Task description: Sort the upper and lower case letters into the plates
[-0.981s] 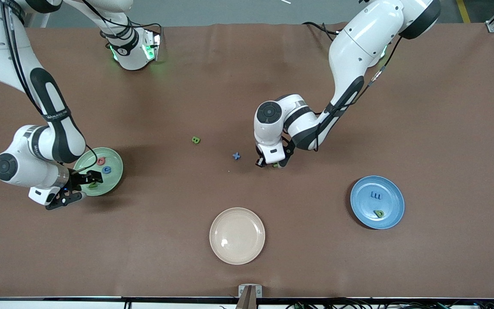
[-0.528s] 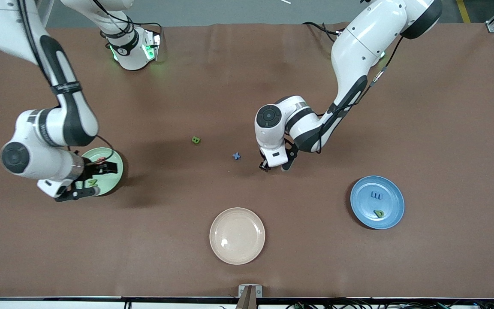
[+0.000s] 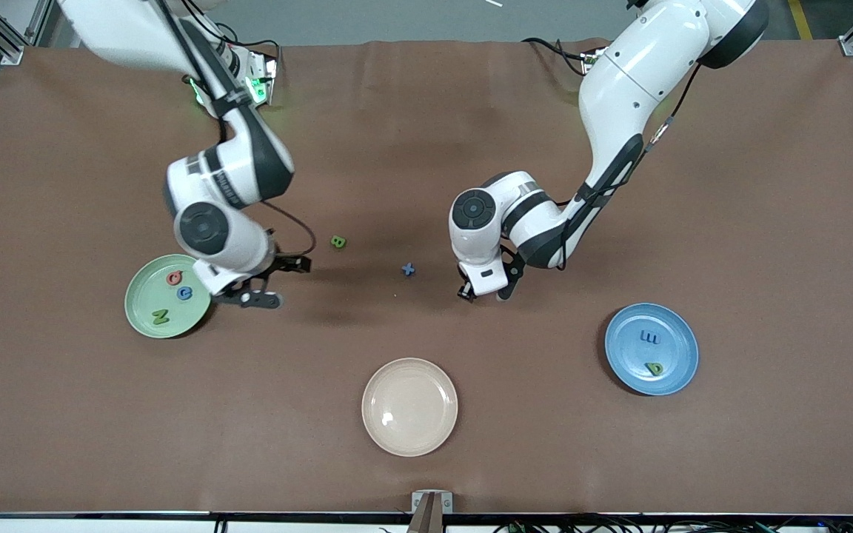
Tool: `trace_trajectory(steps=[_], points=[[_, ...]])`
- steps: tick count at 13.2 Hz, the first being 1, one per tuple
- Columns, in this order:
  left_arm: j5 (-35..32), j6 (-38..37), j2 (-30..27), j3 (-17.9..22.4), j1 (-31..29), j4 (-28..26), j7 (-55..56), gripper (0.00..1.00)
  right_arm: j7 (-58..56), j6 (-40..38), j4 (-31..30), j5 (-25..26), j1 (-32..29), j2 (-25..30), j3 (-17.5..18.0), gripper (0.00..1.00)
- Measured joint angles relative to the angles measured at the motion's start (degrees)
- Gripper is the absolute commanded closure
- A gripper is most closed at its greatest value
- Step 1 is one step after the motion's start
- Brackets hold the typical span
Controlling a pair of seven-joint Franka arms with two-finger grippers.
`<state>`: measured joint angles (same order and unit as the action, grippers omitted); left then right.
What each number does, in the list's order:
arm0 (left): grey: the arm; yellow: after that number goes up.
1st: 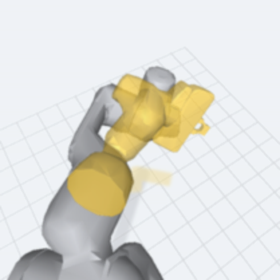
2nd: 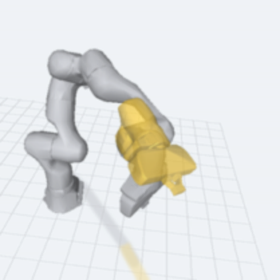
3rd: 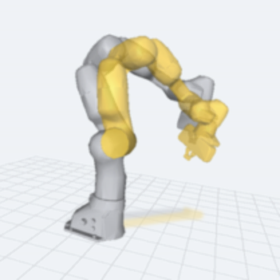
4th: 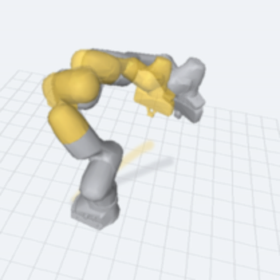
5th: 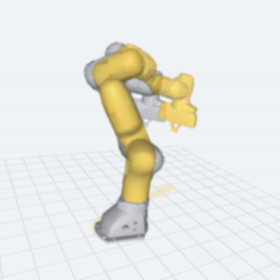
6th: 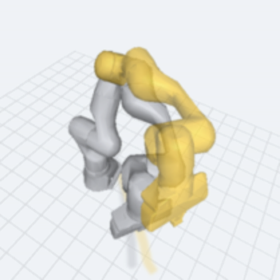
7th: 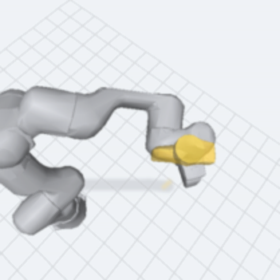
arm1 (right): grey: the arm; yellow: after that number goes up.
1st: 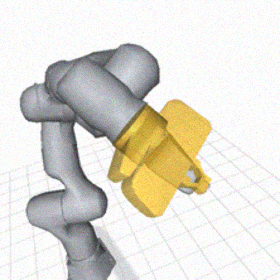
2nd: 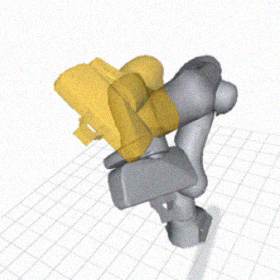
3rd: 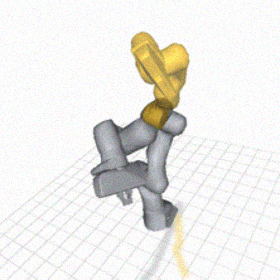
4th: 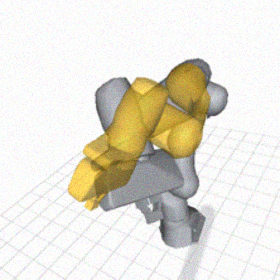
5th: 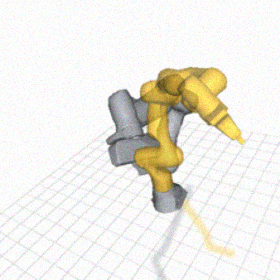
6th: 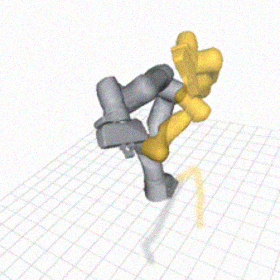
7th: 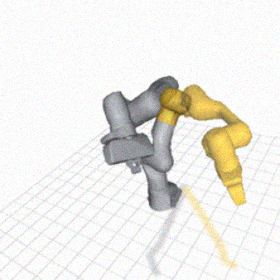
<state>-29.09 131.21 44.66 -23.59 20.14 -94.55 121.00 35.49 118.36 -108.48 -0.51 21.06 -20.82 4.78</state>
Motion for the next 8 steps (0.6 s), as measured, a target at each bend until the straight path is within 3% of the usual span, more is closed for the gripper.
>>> trace_trajectory(steps=[2, 4, 6, 7, 8], points=[[0.0, 0.0, 0.1, 0.0, 0.1, -0.1, 0.6, 0.41, 7.5, 3.8, -2.1, 0.0, 4.3, 0.3, 0.0, 0.01], [0.0, 0.0, 0.4, 0.0, 0.2, -0.1, 1.0, 0.52, 11.8, 12.3, -7.0, 0.0, 7.1, 0.3, 0.0, 0.01], [0.0, 0.1, 0.5, -0.1, 0.3, -0.1, 1.7, 0.74, 12.8, 20.7, -12.8, 0.0, 7.8, 0.2, -0.1, 0.01], [0.0, 0.2, 0.5, -0.1, 0.3, 0.0, 1.8, 0.92, 12.8, 23.4, -15.0, 0.0, 7.8, 0.2, -0.3, 0.01], [0.0, 0.3, 0.5, -0.1, 0.3, 0.1, 1.8, 1.0, 12.8, 24.9, -16.4, 0.0, 7.8, 0.2, -0.5, 0.01]])
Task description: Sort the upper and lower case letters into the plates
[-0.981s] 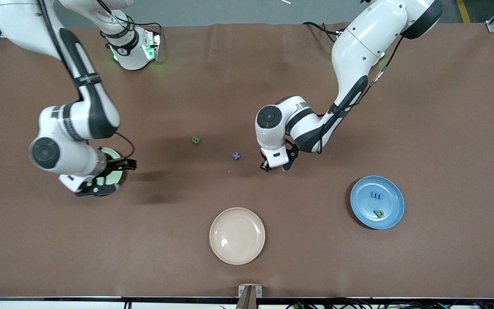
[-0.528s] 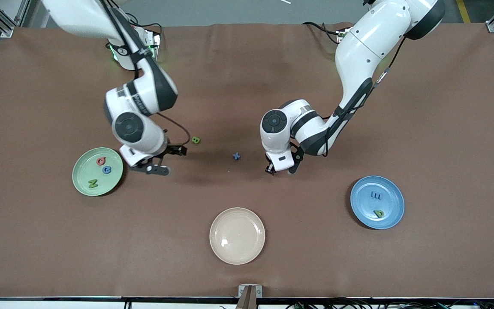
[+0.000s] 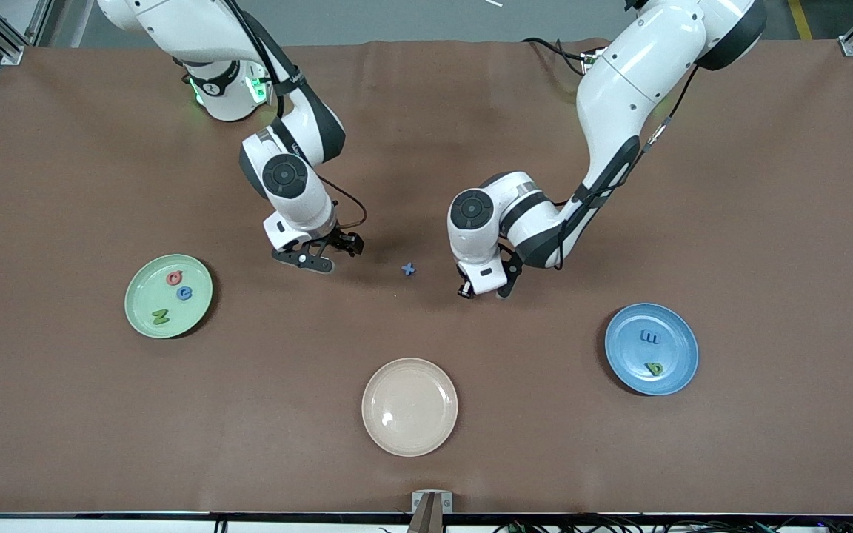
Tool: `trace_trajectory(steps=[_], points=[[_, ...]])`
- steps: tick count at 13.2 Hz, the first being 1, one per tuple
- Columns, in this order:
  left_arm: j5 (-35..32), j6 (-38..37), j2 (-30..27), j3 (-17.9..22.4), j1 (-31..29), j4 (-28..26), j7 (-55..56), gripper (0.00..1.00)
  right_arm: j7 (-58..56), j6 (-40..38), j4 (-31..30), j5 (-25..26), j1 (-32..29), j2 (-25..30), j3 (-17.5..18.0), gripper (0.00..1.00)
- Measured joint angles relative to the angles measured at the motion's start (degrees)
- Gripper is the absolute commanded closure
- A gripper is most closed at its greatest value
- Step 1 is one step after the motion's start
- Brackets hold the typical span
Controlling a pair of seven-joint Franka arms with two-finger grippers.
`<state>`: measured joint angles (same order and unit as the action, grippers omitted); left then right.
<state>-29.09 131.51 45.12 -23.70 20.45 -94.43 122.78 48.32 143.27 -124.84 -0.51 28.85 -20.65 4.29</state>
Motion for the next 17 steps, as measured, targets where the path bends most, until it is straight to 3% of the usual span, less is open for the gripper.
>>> trace_trajectory(steps=[6, 11, 17], points=[[0.0, -0.2, -1.7, -0.4, -2.1, 2.2, -0.6, 1.0, 0.0, 1.0, -1.8, 0.0, 0.0, -0.2, -0.1, 0.09], [0.4, -6.0, -6.9, -3.9, -14.2, 2.6, -15.0, 1.0, 0.0, 1.5, -2.1, 0.0, 0.4, -1.4, 0.0, 0.2], [2.1, -10.4, -7.5, -5.4, -26.7, 1.5, -35.8, 1.0, 0.0, 2.0, -2.1, 0.0, 0.7, -2.4, 0.0, 0.26]])
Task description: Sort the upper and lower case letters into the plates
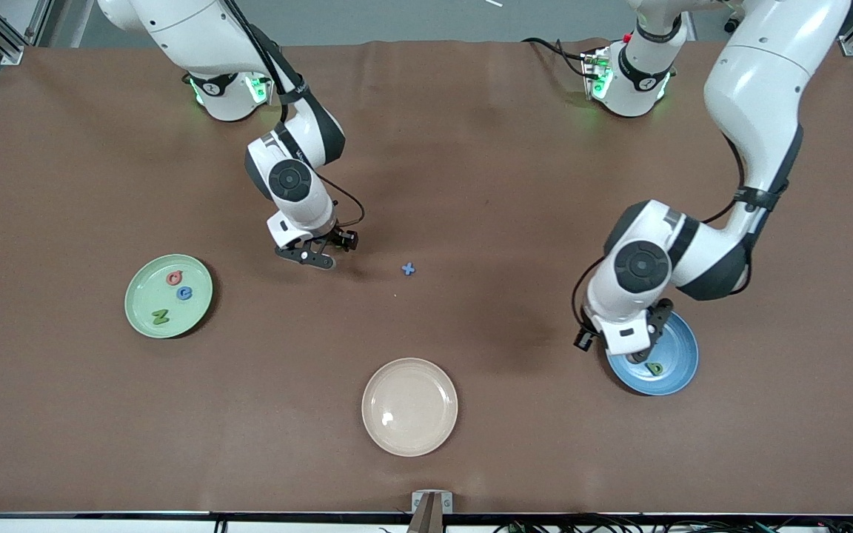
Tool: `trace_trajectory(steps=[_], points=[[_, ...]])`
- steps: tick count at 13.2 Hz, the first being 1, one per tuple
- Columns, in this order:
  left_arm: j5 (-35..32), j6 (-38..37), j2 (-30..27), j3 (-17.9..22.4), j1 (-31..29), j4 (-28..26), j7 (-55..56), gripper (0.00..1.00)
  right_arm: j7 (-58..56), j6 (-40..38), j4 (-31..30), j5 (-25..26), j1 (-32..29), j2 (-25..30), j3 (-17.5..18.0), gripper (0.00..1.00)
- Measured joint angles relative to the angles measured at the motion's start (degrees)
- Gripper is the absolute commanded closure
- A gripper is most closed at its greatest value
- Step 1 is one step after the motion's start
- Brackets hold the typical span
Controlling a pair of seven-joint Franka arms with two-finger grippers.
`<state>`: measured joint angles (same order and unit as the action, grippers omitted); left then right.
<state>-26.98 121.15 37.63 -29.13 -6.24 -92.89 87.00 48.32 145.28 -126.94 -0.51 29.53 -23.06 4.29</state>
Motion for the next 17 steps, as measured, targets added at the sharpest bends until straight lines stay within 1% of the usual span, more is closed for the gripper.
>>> trace_trajectory(steps=[2, 4, 5, 6, 7, 12, 13, 14, 17], points=[[-0.3, -0.4, 0.1, 0.1, -3.6, -0.5, -4.4, 1.0, 0.0, 0.0, 0.0, 0.0, 0.0, 0.0, 0.0, 0.29], [-1.9, -0.4, 0.4, 0.1, -6.2, -0.8, -6.4, 0.99, 0.0, 0.0, 0.0, 0.0, 0.2, 0.0, 0.1, 0.32], [-3.2, -0.4, 0.7, 0.1, -7.0, -0.8, -6.8, 0.92, 0.0, 0.0, 0.0, 0.0, 0.4, 0.0, 0.1, 0.34], [-4.1, -0.4, 1.1, 0.1, -7.5, -0.8, -7.2, 0.42, 0.0, 0.0, 0.0, 0.0, 0.5, 0.0, 0.1, 0.34], [-4.7, -0.4, 1.5, 0.1, -7.7, -0.9, -7.2, 0.0, 0.0, 0.0, 0.0, 0.0, 0.6, -0.1, 0.1, 0.36], [-4.8, -0.3, 1.9, -0.4, -7.8, -0.7, -6.2, 0.0, 0.0, 0.0, -0.2, 0.0, 0.7, -0.8, 0.1, 0.42], [-4.8, -0.3, 1.9, -1.1, -7.7, -0.7, -5.9, 0.0, 0.0, 0.1, -0.2, 0.0, 0.7, -1.0, 0.2, 0.46], [-4.7, -0.3, 1.9, -2.4, -7.6, -0.6, -4.6, 0.0, 0.0, 0.1, -0.2, 0.0, 0.8, -1.1, 0.2, 0.49], [-4.7, -0.4, 1.8, -8.7, -6.6, -0.5, 1.7, 0.0, 0.0, 0.4, -0.1, 0.0, 0.9, -1.1, 0.3, 0.62]])
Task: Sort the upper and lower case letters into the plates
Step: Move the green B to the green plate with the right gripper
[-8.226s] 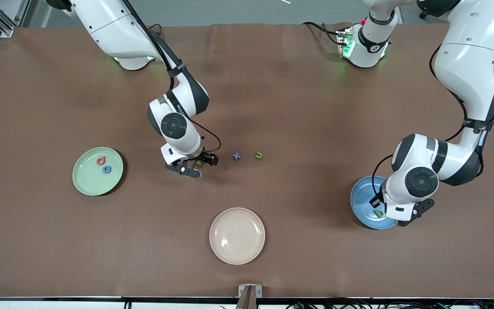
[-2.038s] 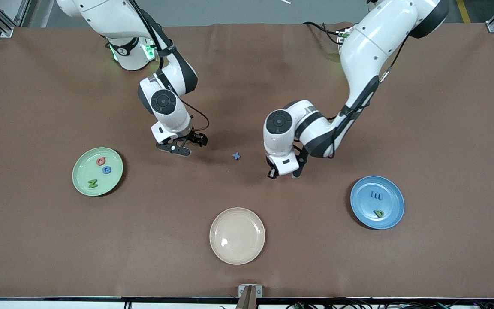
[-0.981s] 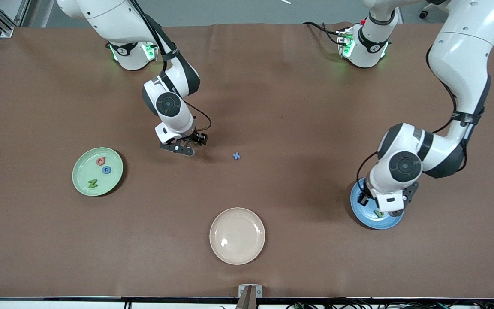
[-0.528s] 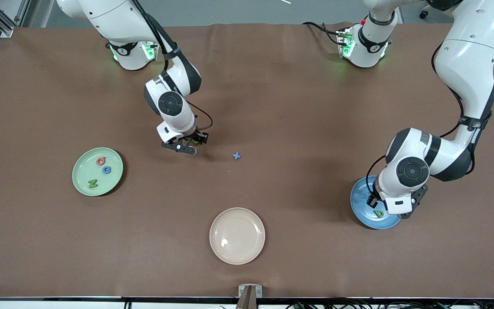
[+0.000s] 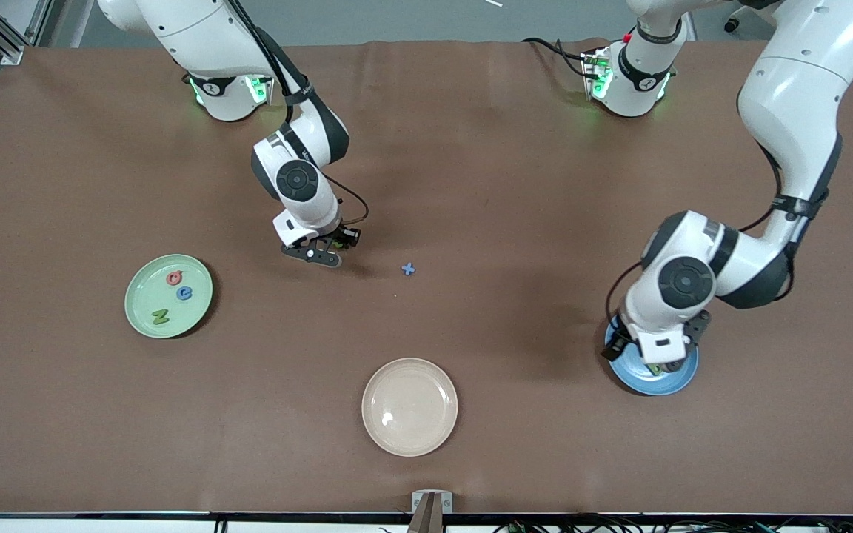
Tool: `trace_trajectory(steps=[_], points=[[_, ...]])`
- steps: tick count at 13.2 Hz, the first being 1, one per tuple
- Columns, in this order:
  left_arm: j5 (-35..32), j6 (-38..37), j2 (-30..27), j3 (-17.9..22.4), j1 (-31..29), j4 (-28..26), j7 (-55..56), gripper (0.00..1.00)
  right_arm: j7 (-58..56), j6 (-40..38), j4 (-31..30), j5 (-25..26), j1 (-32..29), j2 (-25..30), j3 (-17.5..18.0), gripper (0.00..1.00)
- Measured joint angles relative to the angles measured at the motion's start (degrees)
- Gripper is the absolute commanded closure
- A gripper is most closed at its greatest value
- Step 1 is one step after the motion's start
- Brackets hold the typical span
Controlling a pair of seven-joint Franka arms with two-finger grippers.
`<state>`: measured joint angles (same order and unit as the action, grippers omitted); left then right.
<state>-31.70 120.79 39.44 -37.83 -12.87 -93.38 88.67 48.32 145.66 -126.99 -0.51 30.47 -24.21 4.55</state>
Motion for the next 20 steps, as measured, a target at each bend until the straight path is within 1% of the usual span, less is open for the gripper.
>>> trace_trajectory(steps=[1, 2, 5, 7, 8, 11, 13, 15, 17, 19, 20], points=[[0.0, 0.0, 0.0, -1.3, 1.5, 0.0, 1.8, 0.0, 0.0, 0.1, 0.1, 0.0, 0.0, 0.0, 0.0, 0.66], [0.0, 0.0, 0.0, -1.7, 3.8, -0.1, 4.4, 0.0, 0.0, 0.1, 0.2, 0.0, 0.1, 0.0, 0.1, 0.71], [0.0, 0.1, 1.1, -1.3, 12.3, 0.2, 12.5, 0.0, 0.0, 0.1, 0.2, 0.0, 0.2, 0.0, 0.1, 0.8], [0.0, 0.5, 2.8, -0.6, 16.9, 1.6, 14.7, 0.0, 0.0, 0.1, 0.2, 0.0, 0.2, 0.0, 0.1, 0.8], [0.0, 0.7, 3.7, 0.3, 19.2, 3.1, 15.3, 0.0, 0.0, 0.0, 0.3, 0.0, 0.2, 0.0, 0.1, 0.8], [0.0, 0.9, 7.0, 3.3, 26.2, 10.0, 17.5, 0.0, -0.2, -1.7, 0.8, 0.0, 0.3, 0.1, 0.0, 0.8], [0.0, 0.9, 9.3, 4.9, 30.6, 14.1, 18.7, 0.0, -3.6, -6.0, 2.3, 0.0, -0.5, 1.0, -0.8, 0.8], [0.0, 1.0, 10.8, 5.3, 33.4, 16.0, 18.9, 0.0, -13.8, -12.2, 4.3, 0.0, -5.7, 3.0, -1.5, 0.8], [0.0, 2.9, 11.6, 6.4, 35.9, 16.9, 18.9, 0.0, -27.9, -16.9, 6.0, 0.1, -14.1, 4.9, -1.9, 0.8], [0.0, 5.5, 12.6, 9.4, 39.4, 18.3, 18.9, 0.05, -41.9, -17.9, 7.1, 0.2, -22.5, 5.6, -2.2, 0.8], [0.0, 5.9, 13.4, 10.9, 41.2, 19.3, 18.9, 0.1, -47.8, -17.9, 7.6, 0.2, -26.2, 5.6, -2.3, 0.8]])
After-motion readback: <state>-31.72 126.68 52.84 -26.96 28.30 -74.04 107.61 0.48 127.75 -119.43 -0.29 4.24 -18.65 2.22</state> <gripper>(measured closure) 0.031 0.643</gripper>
